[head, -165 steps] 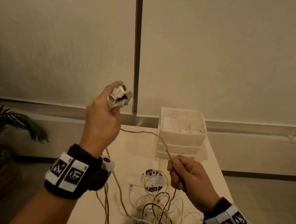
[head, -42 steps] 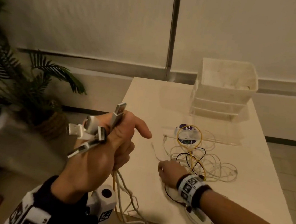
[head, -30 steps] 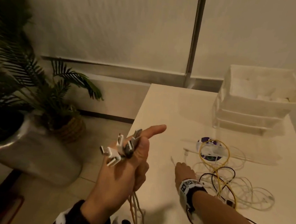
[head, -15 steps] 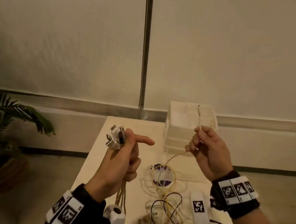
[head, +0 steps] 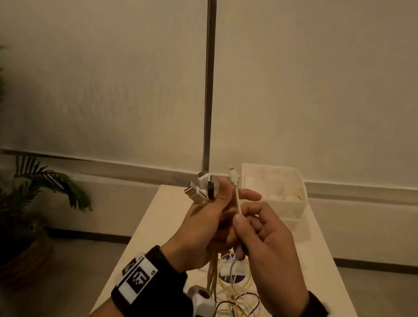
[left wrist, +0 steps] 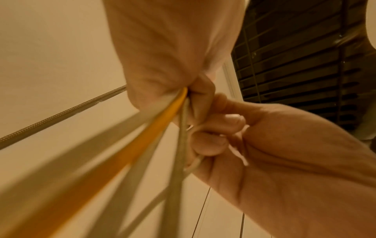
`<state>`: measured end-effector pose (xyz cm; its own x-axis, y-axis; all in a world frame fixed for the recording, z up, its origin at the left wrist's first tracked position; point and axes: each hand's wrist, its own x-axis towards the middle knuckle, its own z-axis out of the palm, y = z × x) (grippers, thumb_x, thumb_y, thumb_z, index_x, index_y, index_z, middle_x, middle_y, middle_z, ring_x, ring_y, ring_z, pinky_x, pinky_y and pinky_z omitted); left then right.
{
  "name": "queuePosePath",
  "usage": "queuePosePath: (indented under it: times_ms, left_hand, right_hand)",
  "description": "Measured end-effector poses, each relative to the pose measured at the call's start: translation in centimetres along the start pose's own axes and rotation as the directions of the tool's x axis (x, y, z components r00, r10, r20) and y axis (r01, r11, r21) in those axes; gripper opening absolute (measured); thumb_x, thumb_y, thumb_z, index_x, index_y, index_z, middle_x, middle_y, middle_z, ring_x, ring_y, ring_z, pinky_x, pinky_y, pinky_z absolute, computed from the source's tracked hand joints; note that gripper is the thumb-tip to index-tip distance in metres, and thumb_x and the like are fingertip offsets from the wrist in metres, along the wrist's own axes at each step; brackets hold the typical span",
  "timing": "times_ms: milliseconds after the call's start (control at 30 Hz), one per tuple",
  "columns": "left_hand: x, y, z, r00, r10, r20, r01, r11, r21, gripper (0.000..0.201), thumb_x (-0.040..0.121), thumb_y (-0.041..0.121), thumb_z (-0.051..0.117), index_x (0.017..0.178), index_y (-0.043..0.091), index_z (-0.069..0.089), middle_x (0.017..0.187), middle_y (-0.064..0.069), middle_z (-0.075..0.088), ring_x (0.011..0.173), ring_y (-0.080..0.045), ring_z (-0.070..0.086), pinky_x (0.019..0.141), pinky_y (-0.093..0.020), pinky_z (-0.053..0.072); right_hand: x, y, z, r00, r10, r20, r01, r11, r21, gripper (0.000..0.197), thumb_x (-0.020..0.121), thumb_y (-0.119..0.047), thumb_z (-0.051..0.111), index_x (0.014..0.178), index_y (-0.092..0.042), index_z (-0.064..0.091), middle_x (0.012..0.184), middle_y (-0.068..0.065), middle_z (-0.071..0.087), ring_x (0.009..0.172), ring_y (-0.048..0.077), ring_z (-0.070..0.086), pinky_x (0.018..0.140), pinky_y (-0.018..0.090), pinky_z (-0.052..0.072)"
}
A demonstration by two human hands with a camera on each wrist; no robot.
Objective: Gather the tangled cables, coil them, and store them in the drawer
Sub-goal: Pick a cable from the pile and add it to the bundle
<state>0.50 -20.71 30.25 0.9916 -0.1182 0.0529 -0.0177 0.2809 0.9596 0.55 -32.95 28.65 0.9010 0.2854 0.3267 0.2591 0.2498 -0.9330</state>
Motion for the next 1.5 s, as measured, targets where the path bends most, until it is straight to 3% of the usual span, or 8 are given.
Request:
queuePosePath:
  times_ms: [433, 600, 767, 867, 967, 1100, 1300, 1500]
  left_hand:
    - [0.3, 1.7, -0.2, 0.874, 0.333, -0.353, -0.318, 0.943, 0.101, 0.050, 0.102, 0.044, 0.039, 0.065, 0.015, 0.053, 0.058, 0.002, 0.047, 0.047, -0.012, 0.036, 0.048, -0.027, 0.031]
    - [-1.3, 6.2, -4.4, 0.903, 0.342, -0.261, -0.399, 0.892, -0.212, 0.052, 0.102, 0.052, 0.031, 0.060, 0.022, 0.032, 0.056, 0.004, 0.027, 0.044, -0.008, 0.030, 0.041, -0.020, 0.041]
    - [-3.6, 6.5, -5.6, 0.975, 0.220, -0.031, -0.212, 0.962, 0.172, 0.046, 0.099, 0.049, 0.042, 0.065, 0.019, 0.044, 0.049, 0.009, 0.031, 0.038, -0.006, 0.023, 0.036, -0.016, 0.018]
    - [-2.6, 2.5, -2.1, 0.969, 0.190, 0.155, -0.237, 0.558, 0.795, 0.025, 0.092, 0.043, 0.061, 0.084, 0.020, 0.066, 0.062, 0.003, 0.061, 0.052, -0.013, 0.054, 0.047, -0.028, 0.039]
    - [-1.0, -0.6, -0.4, 0.951, 0.189, 0.246, -0.292, 0.272, 0.917, 0.018, 0.096, 0.024, 0.056, 0.083, 0.012, 0.059, 0.074, 0.000, 0.063, 0.067, -0.021, 0.055, 0.060, -0.037, 0.041]
    - [-0.2, -0.7, -1.4, 0.922, 0.324, 0.211, -0.316, 0.319, 0.893, 0.019, 0.090, 0.011, 0.050, 0.073, 0.017, 0.057, 0.062, 0.005, 0.060, 0.059, -0.011, 0.055, 0.056, -0.033, 0.044]
    - [0.8, 3.1, -4.8, 0.808, 0.454, -0.375, -0.267, 0.850, 0.454, 0.032, 0.098, 0.036, 0.056, 0.070, 0.024, 0.062, 0.049, 0.010, 0.038, 0.041, -0.010, 0.028, 0.044, -0.024, 0.023]
    - [0.9, 2.6, -6.0, 0.619, 0.617, -0.486, -0.311, 0.761, 0.570, 0.048, 0.091, 0.043, 0.067, 0.104, -0.003, 0.061, 0.078, -0.024, 0.058, 0.065, -0.026, 0.056, 0.059, -0.039, 0.049]
  right_hand:
    - [-1.5, 1.9, -1.6, 0.981, 0.026, 0.193, 0.014, 0.979, -0.203, 0.015, 0.096, -0.014, 0.054, 0.086, -0.007, 0.062, 0.058, 0.008, 0.060, 0.046, 0.018, 0.048, 0.048, 0.026, 0.041]
    - [-3.3, 5.1, -6.2, 0.898, 0.287, 0.335, -0.149, 0.912, -0.382, 0.034, 0.097, -0.027, 0.052, 0.068, -0.011, 0.057, 0.051, -0.007, 0.043, 0.047, 0.007, 0.035, 0.050, 0.021, 0.029]
    - [-2.2, 3.7, -9.3, 0.933, 0.300, 0.201, -0.197, 0.890, -0.410, 0.038, 0.092, -0.038, 0.055, 0.059, -0.019, 0.053, 0.053, -0.004, 0.037, 0.049, 0.010, 0.031, 0.049, 0.022, 0.027]
    - [-0.6, 2.4, -8.1, 0.945, 0.246, 0.218, -0.141, 0.903, -0.406, 0.035, 0.096, -0.030, 0.050, 0.063, -0.017, 0.054, 0.054, -0.006, 0.037, 0.049, 0.008, 0.030, 0.048, 0.022, 0.027]
    - [0.6, 1.3, -6.0, 0.956, 0.202, 0.214, -0.139, 0.950, -0.280, 0.034, 0.101, -0.018, 0.044, 0.071, -0.009, 0.057, 0.055, -0.001, 0.035, 0.048, 0.008, 0.026, 0.048, 0.025, 0.022]
    - [0.8, 0.3, -5.5, 0.972, 0.125, 0.198, -0.080, 0.973, -0.218, 0.035, 0.100, -0.022, 0.044, 0.070, -0.015, 0.063, 0.055, 0.007, 0.036, 0.049, 0.015, 0.029, 0.047, 0.026, 0.024]
    - [-0.3, 1.7, -6.7, 0.962, 0.202, 0.186, -0.159, 0.962, -0.222, 0.031, 0.101, -0.017, 0.042, 0.079, -0.006, 0.062, 0.058, 0.013, 0.037, 0.052, 0.020, 0.027, 0.049, 0.028, 0.025]
    - [0.6, 3.3, -6.6, 0.971, 0.209, 0.115, -0.181, 0.960, -0.212, 0.032, 0.102, -0.013, 0.042, 0.076, -0.009, 0.061, 0.057, 0.011, 0.037, 0.050, 0.016, 0.030, 0.051, 0.030, 0.027]
